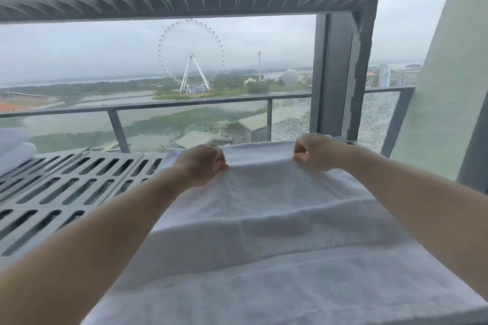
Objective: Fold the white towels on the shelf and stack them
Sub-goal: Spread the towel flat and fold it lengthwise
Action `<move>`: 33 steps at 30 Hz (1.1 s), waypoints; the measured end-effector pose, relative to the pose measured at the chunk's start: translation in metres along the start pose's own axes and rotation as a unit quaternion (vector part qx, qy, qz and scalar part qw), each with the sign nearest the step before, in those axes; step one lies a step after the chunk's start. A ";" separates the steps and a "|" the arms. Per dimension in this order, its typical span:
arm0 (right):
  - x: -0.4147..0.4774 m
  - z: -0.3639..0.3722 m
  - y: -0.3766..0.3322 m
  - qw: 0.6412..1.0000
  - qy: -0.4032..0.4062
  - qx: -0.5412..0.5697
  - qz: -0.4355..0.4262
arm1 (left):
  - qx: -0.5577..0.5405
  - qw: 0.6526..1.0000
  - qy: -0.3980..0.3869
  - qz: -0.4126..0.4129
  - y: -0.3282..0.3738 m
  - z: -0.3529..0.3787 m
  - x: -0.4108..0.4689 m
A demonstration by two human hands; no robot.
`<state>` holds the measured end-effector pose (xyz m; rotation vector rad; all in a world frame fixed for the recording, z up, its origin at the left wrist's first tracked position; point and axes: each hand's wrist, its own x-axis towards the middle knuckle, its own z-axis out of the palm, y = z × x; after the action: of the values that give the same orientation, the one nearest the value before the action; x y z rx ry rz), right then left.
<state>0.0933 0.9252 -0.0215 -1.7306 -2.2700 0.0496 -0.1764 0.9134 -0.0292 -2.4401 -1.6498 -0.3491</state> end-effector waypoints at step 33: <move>0.095 0.080 0.002 0.985 -0.148 -0.061 -0.061 | -0.078 0.997 0.010 0.005 0.061 0.029 -0.015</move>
<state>0.0527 1.0273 -0.0788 -1.7367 -2.6404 0.1558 -0.1228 0.8850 -0.0618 -2.5447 -1.6599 -0.5165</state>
